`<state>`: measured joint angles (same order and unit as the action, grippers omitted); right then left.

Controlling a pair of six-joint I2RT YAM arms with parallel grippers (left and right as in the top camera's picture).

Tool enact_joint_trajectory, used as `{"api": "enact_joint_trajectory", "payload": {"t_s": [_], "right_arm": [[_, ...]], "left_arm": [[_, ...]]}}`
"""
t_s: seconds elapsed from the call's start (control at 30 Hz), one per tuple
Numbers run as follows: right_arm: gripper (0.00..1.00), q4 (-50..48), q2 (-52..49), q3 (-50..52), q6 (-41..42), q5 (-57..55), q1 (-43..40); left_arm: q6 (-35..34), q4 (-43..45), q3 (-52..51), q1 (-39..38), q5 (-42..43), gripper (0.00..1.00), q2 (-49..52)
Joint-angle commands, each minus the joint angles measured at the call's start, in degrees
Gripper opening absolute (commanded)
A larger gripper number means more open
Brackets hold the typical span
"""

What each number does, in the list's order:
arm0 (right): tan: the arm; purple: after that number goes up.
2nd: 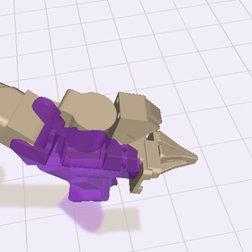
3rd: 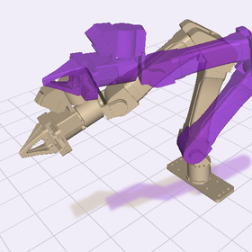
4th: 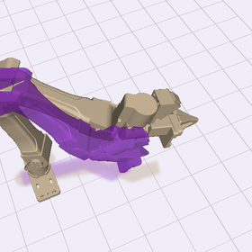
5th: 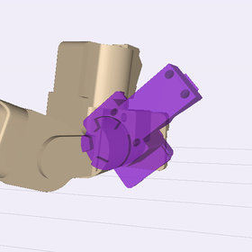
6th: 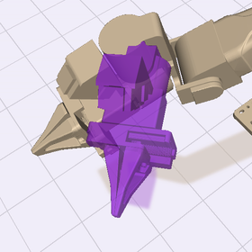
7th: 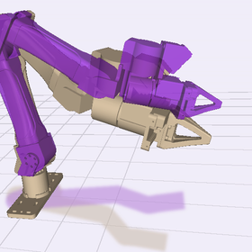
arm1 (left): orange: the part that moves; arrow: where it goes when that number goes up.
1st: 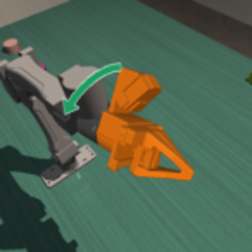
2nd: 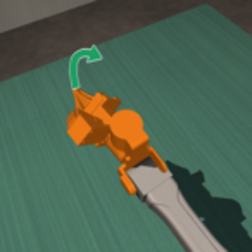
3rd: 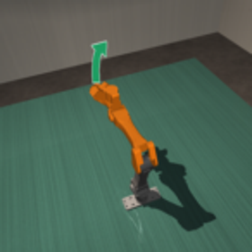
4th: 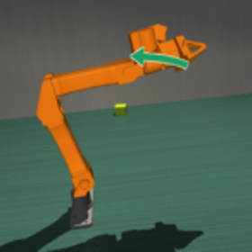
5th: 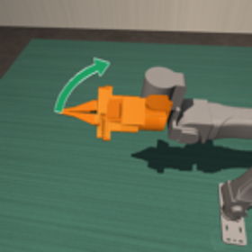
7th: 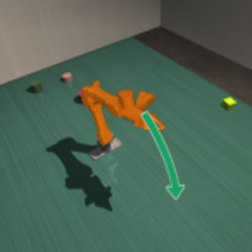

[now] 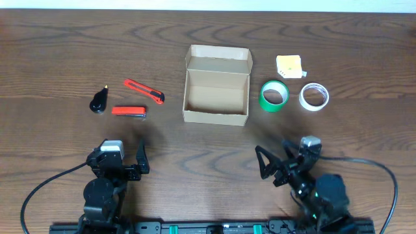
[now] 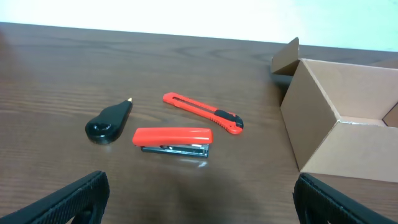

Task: Pack container
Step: 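Reach the right gripper to the green tape roll and grasp it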

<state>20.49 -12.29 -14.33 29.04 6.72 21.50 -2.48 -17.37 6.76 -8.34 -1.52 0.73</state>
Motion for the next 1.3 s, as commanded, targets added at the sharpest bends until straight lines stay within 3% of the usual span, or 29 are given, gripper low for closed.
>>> {"api": "enact_joint_trajectory", "payload": {"t_s": [0.0, 0.2, 0.57, 0.93, 1.07, 1.27], "right_arm": [[0.99, 1.07, -8.96, -7.39, -7.74, 1.90, -3.63], [0.94, 7.28, -29.88, -22.27, -17.42, 1.07, -10.12], [0.91, 15.54, -64.92, -44.11, -19.71, -4.57, -17.16], [0.85, 15.21, -89.11, -54.42, -19.45, -8.68, -17.90], [0.73, 12.85, -94.42, -54.99, -19.41, -8.20, -17.94], [0.39, 10.54, -98.05, -55.01, -19.26, -7.80, -17.94]], "left_arm": [[1.22, -0.11, -1.46, 0.28, -0.35, 0.95, -0.46], [1.22, -0.09, -1.46, 0.28, -0.35, 0.95, -0.46], [1.22, -0.11, -1.46, 0.28, -0.35, 0.95, -0.46], [1.22, -0.11, -1.46, 0.28, -0.35, 0.95, -0.46], [1.22, -0.11, -1.46, 0.28, -0.35, 0.95, -0.46], [1.22, -0.11, -1.46, 0.28, -0.35, 0.95, -0.46]]}}
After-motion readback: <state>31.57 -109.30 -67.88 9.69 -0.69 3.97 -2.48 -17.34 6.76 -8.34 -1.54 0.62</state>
